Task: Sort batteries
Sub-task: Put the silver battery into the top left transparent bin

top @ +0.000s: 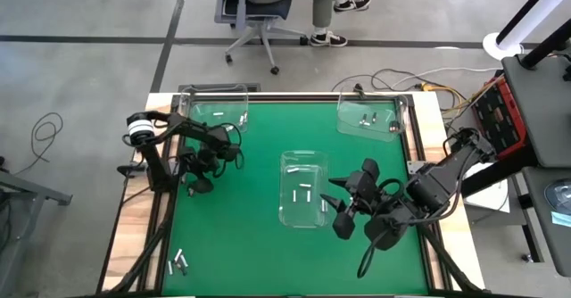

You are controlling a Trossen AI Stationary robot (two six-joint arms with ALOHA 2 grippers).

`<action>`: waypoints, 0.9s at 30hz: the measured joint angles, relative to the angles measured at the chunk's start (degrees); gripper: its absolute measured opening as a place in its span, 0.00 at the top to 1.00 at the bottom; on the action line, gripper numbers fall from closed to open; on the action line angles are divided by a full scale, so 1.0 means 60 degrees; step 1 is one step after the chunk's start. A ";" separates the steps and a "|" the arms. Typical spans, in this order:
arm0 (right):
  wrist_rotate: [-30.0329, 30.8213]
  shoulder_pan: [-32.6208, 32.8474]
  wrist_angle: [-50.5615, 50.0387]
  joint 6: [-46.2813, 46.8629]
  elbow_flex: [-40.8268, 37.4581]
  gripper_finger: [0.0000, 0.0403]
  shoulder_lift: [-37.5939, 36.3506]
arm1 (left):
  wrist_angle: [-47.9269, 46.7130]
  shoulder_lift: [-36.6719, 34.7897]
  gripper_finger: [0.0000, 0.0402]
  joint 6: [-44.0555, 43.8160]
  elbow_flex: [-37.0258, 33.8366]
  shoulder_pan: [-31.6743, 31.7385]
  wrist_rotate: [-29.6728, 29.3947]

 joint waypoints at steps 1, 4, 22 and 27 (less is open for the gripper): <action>0.0000 0.0000 0.0002 0.0017 0.0000 0.50 0.0000 | 0.0000 -0.0005 0.26 0.0004 0.0015 -0.0004 0.0007; 0.0000 -0.0004 -0.0001 0.0014 0.0000 0.50 0.0000 | 0.0007 -0.0163 0.27 0.0026 0.0048 -0.0041 0.0024; 0.0106 -0.0586 -0.0082 -0.0882 0.0000 0.50 -0.0069 | -0.0128 -0.2185 0.28 -0.0069 0.0001 0.0323 0.0245; 0.0097 -0.0803 -0.0078 -0.0988 0.0000 0.50 -0.0069 | 0.0043 -0.1658 0.28 -0.0037 0.0019 0.0842 0.0259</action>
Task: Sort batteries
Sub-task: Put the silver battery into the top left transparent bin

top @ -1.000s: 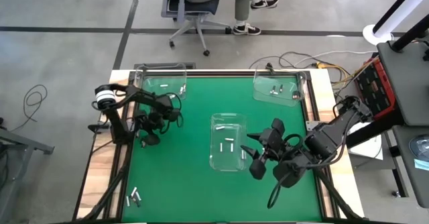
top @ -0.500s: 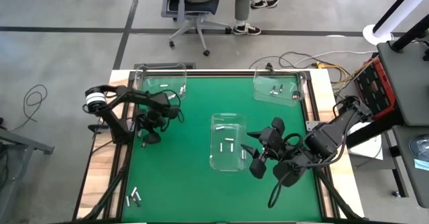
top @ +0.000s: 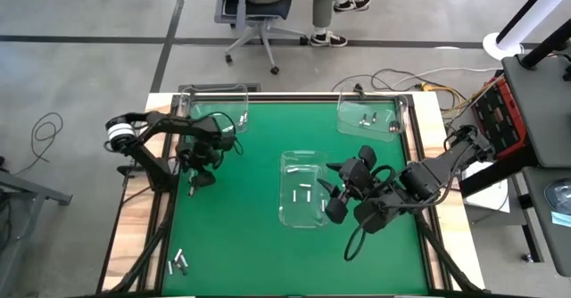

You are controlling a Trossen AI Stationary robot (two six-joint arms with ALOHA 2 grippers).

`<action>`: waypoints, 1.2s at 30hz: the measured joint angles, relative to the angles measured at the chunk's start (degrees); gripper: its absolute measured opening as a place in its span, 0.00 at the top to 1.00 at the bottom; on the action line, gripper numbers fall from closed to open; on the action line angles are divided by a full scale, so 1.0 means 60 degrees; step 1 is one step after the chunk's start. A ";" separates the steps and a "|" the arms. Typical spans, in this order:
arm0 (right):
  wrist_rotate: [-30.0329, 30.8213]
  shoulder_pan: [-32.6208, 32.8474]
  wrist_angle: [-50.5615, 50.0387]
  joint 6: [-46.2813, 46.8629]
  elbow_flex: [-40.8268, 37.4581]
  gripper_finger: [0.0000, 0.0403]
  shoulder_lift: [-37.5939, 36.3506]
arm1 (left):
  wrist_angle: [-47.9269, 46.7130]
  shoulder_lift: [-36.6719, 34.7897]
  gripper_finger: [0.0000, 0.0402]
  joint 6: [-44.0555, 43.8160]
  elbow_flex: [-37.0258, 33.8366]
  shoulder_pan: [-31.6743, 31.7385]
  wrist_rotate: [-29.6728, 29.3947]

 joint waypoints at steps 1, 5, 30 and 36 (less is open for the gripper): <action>0.0000 -0.0006 0.0000 -0.0007 0.0000 0.50 0.0000 | 0.0072 0.0113 0.28 0.0020 0.0015 0.0025 0.0034; -0.0012 -0.0002 0.0004 0.0011 0.0000 0.50 0.0000 | 0.0524 0.0434 0.28 0.0080 -0.0015 0.0017 0.0516; -0.0020 -0.0210 0.0004 -0.0255 0.0000 0.50 -0.0004 | 0.1080 0.0575 0.38 -0.0699 -0.0211 -0.0685 0.1176; -0.0020 -0.0210 0.0000 -0.0327 0.0000 0.50 -0.0004 | 0.1306 0.0575 0.39 -0.1260 -0.0211 -0.1223 0.1180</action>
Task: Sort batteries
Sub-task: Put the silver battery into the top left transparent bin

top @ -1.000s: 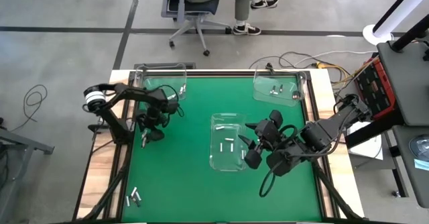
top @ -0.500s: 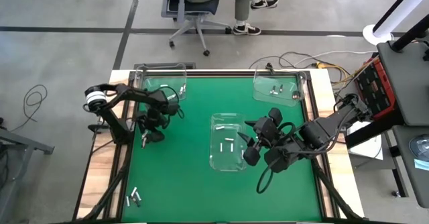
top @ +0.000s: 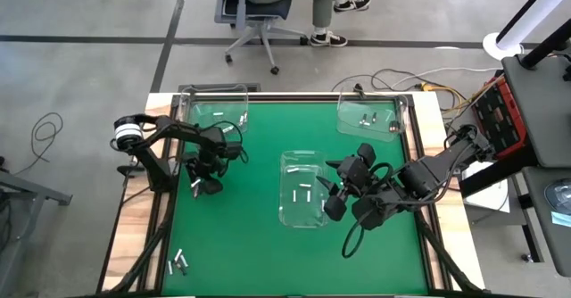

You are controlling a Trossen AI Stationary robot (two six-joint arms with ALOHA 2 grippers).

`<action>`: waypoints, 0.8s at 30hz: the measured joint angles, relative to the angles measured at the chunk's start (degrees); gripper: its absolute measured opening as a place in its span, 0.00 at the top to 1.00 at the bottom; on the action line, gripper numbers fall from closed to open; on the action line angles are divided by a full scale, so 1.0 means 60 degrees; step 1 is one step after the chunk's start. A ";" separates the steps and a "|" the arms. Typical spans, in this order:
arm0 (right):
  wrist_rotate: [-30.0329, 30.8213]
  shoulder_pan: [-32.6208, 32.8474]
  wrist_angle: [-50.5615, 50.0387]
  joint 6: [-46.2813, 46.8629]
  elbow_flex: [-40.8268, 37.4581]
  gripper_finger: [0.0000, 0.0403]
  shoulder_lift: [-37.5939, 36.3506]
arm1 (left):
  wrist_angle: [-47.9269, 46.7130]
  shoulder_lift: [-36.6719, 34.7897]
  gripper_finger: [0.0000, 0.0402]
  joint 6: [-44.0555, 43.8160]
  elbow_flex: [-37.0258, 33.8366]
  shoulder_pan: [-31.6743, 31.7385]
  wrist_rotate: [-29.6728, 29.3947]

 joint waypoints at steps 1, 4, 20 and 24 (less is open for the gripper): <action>-0.0004 0.0000 0.0000 -0.0019 0.0000 0.50 0.0000 | 0.0036 0.0000 0.39 -0.0110 0.0000 -0.0110 0.0000; -0.0019 0.0000 -0.0004 -0.0035 0.0000 0.50 0.0000 | 0.0121 0.0000 0.39 -0.0389 0.0000 -0.0455 0.0070; -0.0079 0.0000 -0.0004 -0.0033 0.0000 0.50 0.0000 | 0.0659 0.0007 0.39 -0.2188 0.0049 -0.2313 0.0546; -0.0080 0.0000 -0.0004 -0.0038 0.0000 0.50 -0.0004 | 0.0783 0.0007 0.42 -0.2519 0.0213 -0.2730 0.0550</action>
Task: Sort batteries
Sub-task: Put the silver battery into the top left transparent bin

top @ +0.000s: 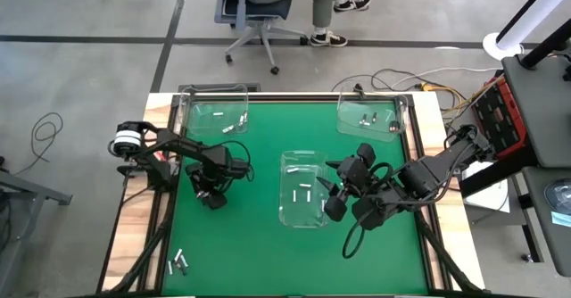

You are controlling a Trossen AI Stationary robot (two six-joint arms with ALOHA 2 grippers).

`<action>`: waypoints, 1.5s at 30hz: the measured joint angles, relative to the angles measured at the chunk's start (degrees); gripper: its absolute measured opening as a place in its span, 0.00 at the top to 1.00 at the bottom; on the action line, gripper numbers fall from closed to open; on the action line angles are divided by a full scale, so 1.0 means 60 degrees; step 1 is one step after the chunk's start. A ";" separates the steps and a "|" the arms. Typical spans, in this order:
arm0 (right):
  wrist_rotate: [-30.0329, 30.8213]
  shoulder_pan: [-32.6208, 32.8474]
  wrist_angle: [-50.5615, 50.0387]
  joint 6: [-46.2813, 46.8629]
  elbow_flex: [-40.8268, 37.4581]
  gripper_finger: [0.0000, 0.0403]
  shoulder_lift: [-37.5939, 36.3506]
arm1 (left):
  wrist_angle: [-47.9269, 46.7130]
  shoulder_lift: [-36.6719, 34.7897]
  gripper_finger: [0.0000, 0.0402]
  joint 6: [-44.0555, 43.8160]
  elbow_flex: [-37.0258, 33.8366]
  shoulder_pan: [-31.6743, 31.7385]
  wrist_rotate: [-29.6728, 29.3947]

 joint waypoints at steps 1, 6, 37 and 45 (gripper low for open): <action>0.0001 0.0000 0.0000 -0.0037 0.0000 0.50 0.0000 | 0.0027 0.0000 0.42 -0.0059 0.0050 -0.0110 0.0003; 0.0000 0.0000 0.0000 -0.0141 0.0000 0.50 0.0000 | 0.0176 0.0000 0.42 -0.0306 0.0333 -0.0598 0.0007; 0.0000 0.0000 -0.0011 -0.0287 0.0000 0.50 0.0000 | 0.0028 -0.0084 0.75 0.0340 0.0300 -0.0889 -0.0558; 0.0000 0.0000 -0.0005 -0.0410 0.0000 0.50 0.0000 | -0.0068 -0.0203 0.95 0.0094 0.0274 -0.0893 -0.0568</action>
